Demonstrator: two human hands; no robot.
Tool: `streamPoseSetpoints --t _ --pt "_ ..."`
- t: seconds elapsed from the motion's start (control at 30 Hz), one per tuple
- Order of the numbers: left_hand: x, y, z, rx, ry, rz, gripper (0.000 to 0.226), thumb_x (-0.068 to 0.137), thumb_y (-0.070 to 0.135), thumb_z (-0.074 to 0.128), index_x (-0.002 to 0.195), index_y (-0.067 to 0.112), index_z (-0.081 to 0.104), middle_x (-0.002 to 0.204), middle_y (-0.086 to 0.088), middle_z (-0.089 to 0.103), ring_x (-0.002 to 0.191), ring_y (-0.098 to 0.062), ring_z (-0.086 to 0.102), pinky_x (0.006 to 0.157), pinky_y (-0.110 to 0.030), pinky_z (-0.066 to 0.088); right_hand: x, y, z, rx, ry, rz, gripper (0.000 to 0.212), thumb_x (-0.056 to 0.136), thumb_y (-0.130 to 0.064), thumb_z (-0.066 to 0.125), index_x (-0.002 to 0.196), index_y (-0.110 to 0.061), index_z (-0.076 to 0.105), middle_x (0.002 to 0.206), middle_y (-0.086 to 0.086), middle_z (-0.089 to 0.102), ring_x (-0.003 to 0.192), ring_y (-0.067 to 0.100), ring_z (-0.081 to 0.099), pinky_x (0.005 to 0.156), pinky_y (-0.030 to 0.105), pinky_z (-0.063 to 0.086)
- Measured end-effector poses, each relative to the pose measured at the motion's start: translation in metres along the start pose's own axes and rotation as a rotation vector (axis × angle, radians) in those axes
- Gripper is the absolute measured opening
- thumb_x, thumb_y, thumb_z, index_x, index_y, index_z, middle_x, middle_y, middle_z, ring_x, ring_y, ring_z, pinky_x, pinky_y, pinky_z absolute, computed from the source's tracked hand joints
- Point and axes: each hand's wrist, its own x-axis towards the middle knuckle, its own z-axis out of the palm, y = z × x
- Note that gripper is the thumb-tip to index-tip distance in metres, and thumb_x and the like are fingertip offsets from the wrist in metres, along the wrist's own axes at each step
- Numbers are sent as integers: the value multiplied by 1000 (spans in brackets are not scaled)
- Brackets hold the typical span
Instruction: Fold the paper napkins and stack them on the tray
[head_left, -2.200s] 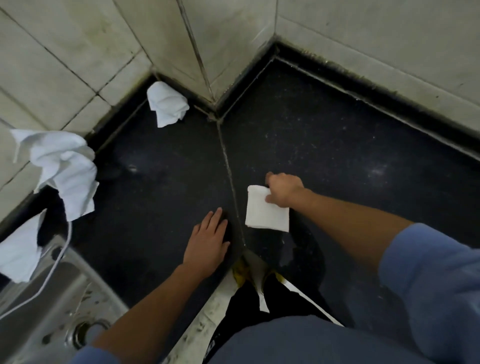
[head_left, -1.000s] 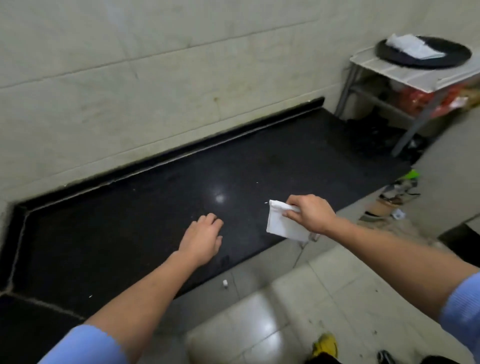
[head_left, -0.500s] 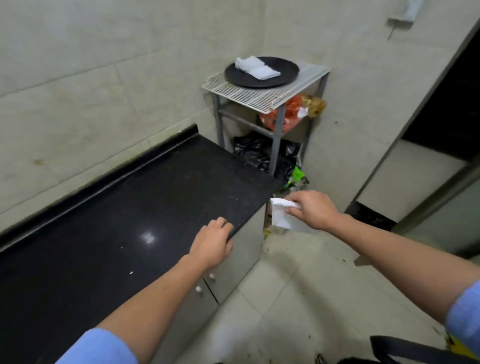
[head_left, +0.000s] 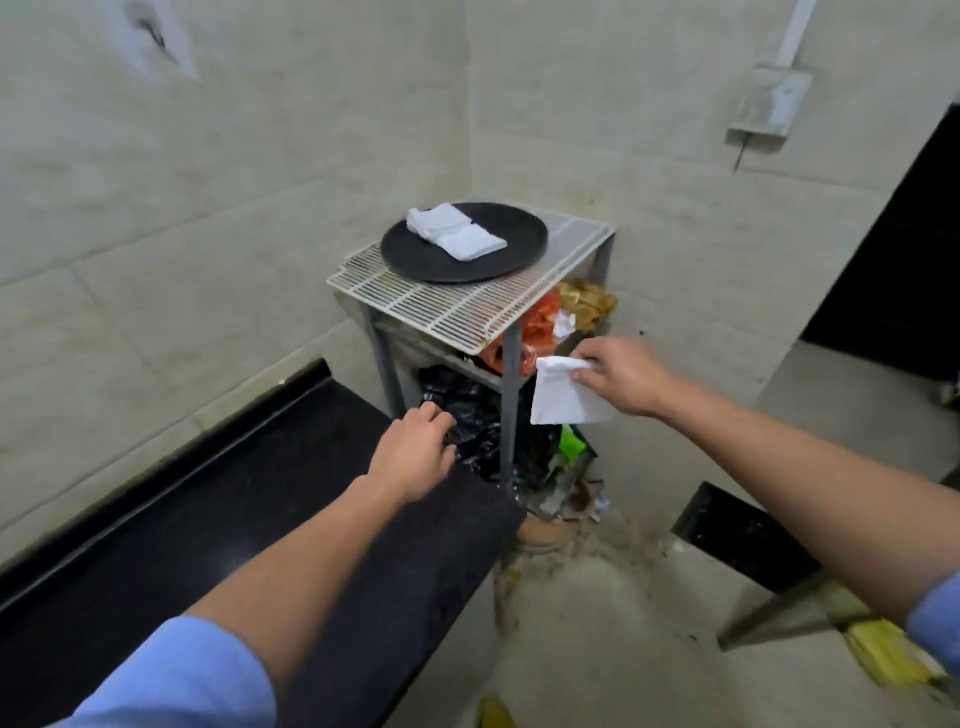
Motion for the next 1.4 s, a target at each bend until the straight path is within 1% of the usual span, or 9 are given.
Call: streamPoseSetpoints --t 0.17,0.33,0.5,0.67,0.87,1.17,1.23,1.33,1.4 --pt "90 -21 -24 -25 47 -19 36 91 31 52 125 16 53 122 -5 51 112 -26 50 91 -42 44 98 13 -31 -44 86 -52 17 89 -32 57 102 -24 65 100 3 68 91 29 62 71 40 51" --pt "152 -36 -29 -29 71 -39 33 87 28 54 116 12 56 113 -7 53 107 -28 51 88 -42 45 186 24 -50 -38 79 -120 18 91 -32 55 107 -28 63 106 0 67 98 27 60 78 41 49" --pt "211 -53 -28 -7 140 -121 30 87 27 55 113 12 59 109 -7 57 102 -28 54 85 -39 45 285 36 -57 -39 53 -246 19 91 -32 55 108 -28 63 111 1 66 101 26 58 72 34 42" --pt "279 -64 -30 -16 178 -282 34 89 30 54 121 18 56 114 -2 56 103 -22 54 89 -40 47 386 45 -44 -39 -84 -400 20 91 -32 58 109 -27 64 113 2 65 103 27 57 80 38 46" --pt "339 -70 -20 -33 125 -482 33 91 30 51 122 19 53 117 -3 54 106 -24 51 91 -41 45 473 50 -13 -40 -306 -565 22 90 -29 59 110 -24 66 113 2 62 101 24 56 87 39 46" --pt "349 -71 2 -49 163 -609 34 90 31 51 121 19 55 117 -1 54 105 -20 48 94 -38 41 538 54 42 -100 -437 -589 25 90 -35 59 114 -29 61 123 -4 59 108 20 55 85 36 46" --pt "348 -73 5 -58 191 -614 33 90 31 51 119 18 57 115 0 55 103 -19 49 93 -38 42 534 59 54 -122 -363 -585 31 90 -39 58 119 -28 58 121 -1 59 109 22 54 85 37 44" --pt "347 -72 8 -60 231 -612 31 90 30 51 118 17 59 114 0 57 102 -19 50 92 -38 42 513 66 67 -92 -48 -680 37 93 -41 52 125 -22 58 123 3 56 113 25 49 90 40 38" --pt "346 -73 11 -61 254 -608 31 91 30 50 117 17 60 114 0 57 103 -19 50 92 -37 41 496 70 79 -19 -24 -740 39 93 -43 50 125 -22 59 125 2 55 114 24 48 90 39 36"
